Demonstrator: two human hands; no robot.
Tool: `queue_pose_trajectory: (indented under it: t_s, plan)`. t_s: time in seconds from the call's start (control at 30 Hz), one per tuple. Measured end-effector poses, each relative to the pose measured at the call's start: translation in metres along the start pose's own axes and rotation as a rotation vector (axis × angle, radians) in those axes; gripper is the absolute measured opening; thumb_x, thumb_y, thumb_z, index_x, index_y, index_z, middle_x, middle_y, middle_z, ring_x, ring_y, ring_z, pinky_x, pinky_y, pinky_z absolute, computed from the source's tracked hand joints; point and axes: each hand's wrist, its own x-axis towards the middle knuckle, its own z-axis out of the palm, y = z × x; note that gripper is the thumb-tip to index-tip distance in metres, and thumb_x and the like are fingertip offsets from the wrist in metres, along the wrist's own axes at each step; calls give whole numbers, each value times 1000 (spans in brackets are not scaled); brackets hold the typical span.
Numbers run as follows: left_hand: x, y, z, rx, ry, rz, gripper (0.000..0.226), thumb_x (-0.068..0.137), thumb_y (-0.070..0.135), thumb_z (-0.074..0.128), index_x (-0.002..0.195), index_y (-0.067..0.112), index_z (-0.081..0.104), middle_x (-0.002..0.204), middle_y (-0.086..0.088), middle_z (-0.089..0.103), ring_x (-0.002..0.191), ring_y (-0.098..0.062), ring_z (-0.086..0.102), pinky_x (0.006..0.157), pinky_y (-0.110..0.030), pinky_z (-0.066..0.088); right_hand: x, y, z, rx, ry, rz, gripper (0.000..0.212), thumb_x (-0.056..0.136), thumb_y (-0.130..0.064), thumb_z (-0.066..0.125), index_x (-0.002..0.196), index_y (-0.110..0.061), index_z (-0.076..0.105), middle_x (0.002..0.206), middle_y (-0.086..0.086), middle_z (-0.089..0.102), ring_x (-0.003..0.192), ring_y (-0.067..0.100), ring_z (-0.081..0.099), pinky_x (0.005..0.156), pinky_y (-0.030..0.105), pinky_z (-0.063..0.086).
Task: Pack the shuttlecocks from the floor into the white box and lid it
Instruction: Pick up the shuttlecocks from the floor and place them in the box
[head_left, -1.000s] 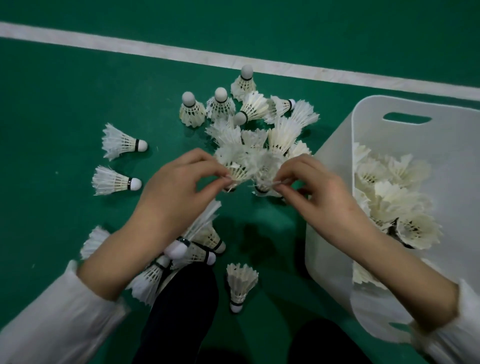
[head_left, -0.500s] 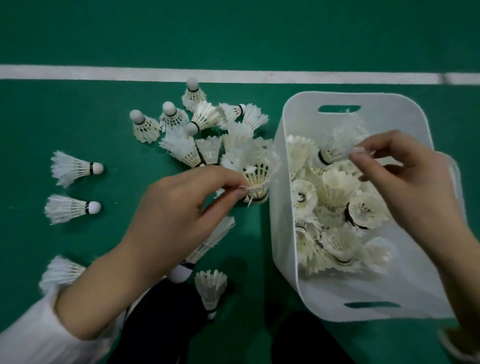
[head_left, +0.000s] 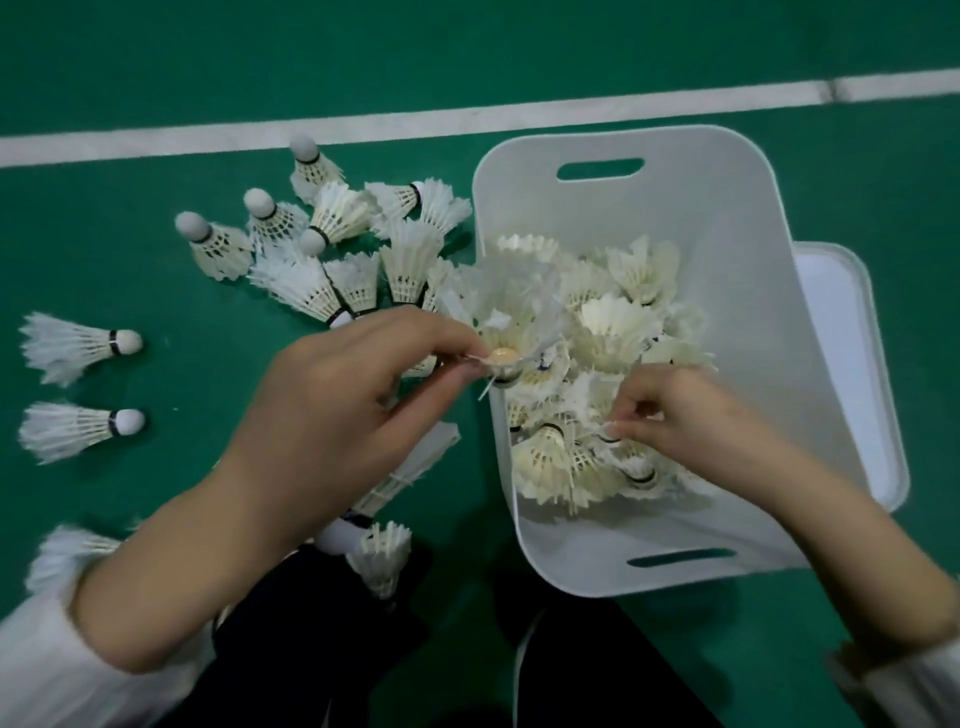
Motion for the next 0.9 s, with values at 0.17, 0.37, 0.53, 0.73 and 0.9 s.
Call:
queue_pose_trajectory:
  t_s: [0.17, 0.37, 0.53, 0.73, 0.9]
  plan:
    - [2, 6, 2, 13, -29, 27, 15, 85, 16, 59, 91, 8, 70, 66, 32, 36, 73, 28, 41, 66, 5, 28, 4, 4, 8, -140, -55, 17, 19, 84, -24, 65, 102, -20, 65, 95, -6, 59, 82, 9, 50, 64, 19, 35]
    - [6, 10, 6, -15, -62, 54, 18, 85, 18, 57, 91, 6, 70, 66, 32, 33, 72, 27, 40, 67, 6, 27, -24, -13, -28, 88, 270, -107, 28, 83, -28, 63, 111, -29, 59, 108, -14, 56, 81, 3, 59, 78, 28, 50]
    - [5, 11, 11, -28, -115, 39, 20, 88, 24, 54, 92, 11, 68, 81, 29, 43, 72, 26, 40, 66, 5, 28, -42, -46, -46, 388, 325, -383, 49, 85, -31, 61, 126, -46, 40, 95, -13, 59, 80, 9, 59, 66, 13, 47]
    - [3, 11, 8, -36, -66, 10, 14, 88, 23, 57, 89, 12, 66, 77, 28, 46, 66, 20, 42, 63, 3, 29, -23, -49, -34, 106, 311, -536, 25, 90, -28, 41, 99, -16, 61, 83, -23, 48, 74, -8, 48, 70, 11, 41]
    - [1, 5, 1, -114, 85, -110, 17, 92, 35, 42, 95, 23, 53, 78, 11, 63, 55, 1, 52, 50, -7, 36, -29, -22, -55, 109, 441, -312, 22, 91, -30, 49, 94, -15, 64, 81, -14, 57, 75, 5, 53, 70, 14, 42]
